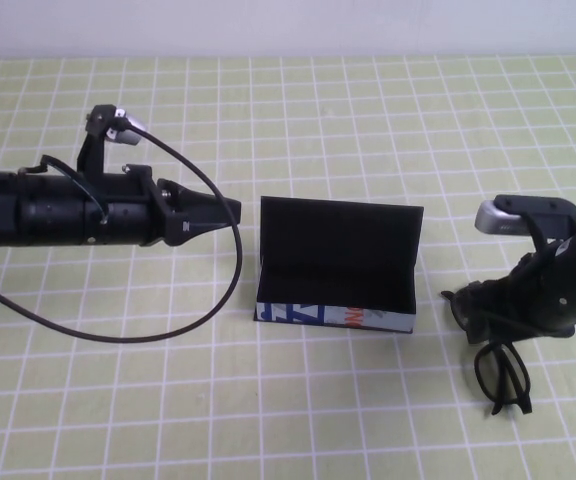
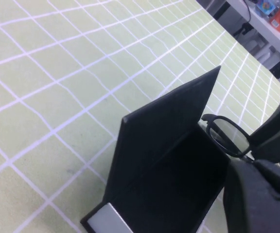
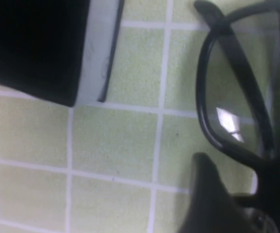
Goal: Take glasses out of glasses case
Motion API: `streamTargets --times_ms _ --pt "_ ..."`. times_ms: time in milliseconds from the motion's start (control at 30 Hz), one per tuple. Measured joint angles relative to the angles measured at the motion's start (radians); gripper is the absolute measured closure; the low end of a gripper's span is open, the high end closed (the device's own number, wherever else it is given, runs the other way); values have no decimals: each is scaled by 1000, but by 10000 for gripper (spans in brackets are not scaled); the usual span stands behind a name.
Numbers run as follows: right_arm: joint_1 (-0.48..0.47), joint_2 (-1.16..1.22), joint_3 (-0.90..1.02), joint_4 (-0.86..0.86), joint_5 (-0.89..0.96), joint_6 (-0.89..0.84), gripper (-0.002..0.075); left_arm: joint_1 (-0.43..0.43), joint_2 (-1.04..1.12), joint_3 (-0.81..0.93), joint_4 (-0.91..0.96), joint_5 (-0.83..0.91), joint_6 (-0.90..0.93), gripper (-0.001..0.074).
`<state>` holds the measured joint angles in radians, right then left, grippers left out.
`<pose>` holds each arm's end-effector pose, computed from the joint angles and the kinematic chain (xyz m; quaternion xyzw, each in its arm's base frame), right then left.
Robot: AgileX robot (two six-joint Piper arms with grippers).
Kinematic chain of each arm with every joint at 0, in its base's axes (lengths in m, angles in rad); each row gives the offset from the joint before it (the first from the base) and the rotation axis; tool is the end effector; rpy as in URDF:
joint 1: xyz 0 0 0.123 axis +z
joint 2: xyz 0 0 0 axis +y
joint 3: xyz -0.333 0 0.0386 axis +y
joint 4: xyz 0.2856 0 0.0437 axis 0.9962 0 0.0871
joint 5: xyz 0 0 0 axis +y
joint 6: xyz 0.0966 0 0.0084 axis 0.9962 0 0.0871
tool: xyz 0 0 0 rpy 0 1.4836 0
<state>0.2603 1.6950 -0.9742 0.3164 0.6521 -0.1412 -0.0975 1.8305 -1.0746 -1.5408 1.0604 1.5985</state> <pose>0.3354 0.1083 0.2023 -0.0868 0.9799 0.1206 0.1334 0.3861 -0.1228 0.2395 0.2804 0.7636 -0.4620 0.3533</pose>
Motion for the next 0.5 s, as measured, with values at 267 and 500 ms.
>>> streamTargets --times_ms 267,500 --pt "0 -230 -6 -4 112 48 446 0 -73 0 6 -97 -83 739" --pt "0 -625 14 -41 294 49 600 0 -381 90 21 -266 -114 739"
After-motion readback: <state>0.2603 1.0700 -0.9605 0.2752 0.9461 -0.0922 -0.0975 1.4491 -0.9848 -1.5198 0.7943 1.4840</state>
